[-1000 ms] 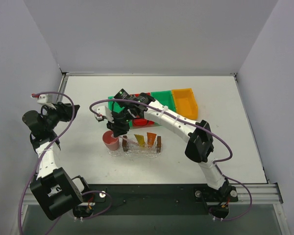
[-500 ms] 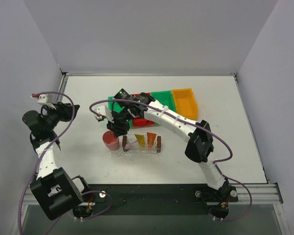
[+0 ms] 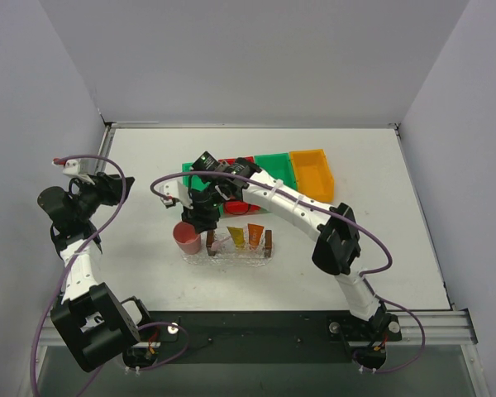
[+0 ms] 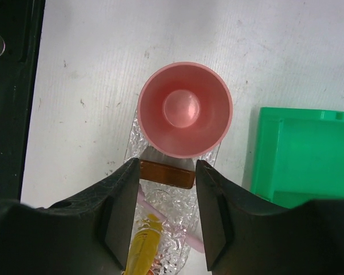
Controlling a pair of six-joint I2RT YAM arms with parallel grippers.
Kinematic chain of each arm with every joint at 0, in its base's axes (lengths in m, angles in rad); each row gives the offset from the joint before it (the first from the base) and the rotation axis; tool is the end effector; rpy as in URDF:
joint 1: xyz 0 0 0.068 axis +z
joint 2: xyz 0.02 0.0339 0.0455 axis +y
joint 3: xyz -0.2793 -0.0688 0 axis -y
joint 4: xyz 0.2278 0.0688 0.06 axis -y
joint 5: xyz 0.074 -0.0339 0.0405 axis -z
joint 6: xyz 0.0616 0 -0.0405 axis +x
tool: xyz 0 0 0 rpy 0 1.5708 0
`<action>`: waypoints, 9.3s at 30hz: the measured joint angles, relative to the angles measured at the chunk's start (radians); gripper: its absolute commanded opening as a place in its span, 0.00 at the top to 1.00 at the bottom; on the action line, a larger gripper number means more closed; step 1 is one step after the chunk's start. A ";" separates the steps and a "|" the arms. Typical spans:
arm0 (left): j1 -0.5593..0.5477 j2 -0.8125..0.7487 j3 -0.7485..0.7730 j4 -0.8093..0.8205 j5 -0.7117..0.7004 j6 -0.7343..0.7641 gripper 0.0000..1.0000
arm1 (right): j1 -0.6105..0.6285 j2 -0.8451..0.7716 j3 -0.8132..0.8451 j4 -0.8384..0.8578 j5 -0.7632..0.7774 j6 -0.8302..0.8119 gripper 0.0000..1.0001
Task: Prepare toiletry sets of a toothbrush and toothpaste on the tray
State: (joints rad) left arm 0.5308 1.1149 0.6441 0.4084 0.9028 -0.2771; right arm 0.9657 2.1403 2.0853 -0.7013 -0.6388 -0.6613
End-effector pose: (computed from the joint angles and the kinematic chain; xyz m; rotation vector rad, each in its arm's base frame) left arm 0.2308 0.0794 0.3074 0.0383 1.6358 -0.5391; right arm 0.2492 0.4248 0.3114 -1.8823 1.3313 0.8954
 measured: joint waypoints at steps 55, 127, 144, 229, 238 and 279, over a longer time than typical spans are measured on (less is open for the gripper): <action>0.000 0.015 0.013 -0.002 0.015 0.011 0.34 | 0.072 -0.065 -0.237 -0.074 0.145 -0.233 0.59; 0.003 0.013 0.013 -0.003 0.027 0.018 0.34 | 0.077 -0.043 -0.041 -0.068 0.104 -0.071 0.92; 0.010 0.011 0.013 -0.003 0.031 0.018 0.34 | 0.088 -0.043 0.035 -0.062 0.070 0.012 0.97; -0.026 -0.061 0.009 -0.211 0.114 0.194 0.37 | -0.131 -0.197 -0.346 0.306 -0.249 0.248 1.00; -0.028 -0.061 0.009 -0.247 0.127 0.223 0.37 | -0.111 -0.197 -0.351 0.312 -0.257 0.238 1.00; -0.028 -0.061 0.009 -0.261 0.127 0.249 0.37 | -0.068 -0.165 -0.297 0.233 -0.190 0.153 1.00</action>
State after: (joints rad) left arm 0.5026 1.0538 0.6529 0.1474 1.0298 -0.0277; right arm 0.8978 1.9751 1.7882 -0.4686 -0.8288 -0.5079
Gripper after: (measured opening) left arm 0.629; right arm 0.169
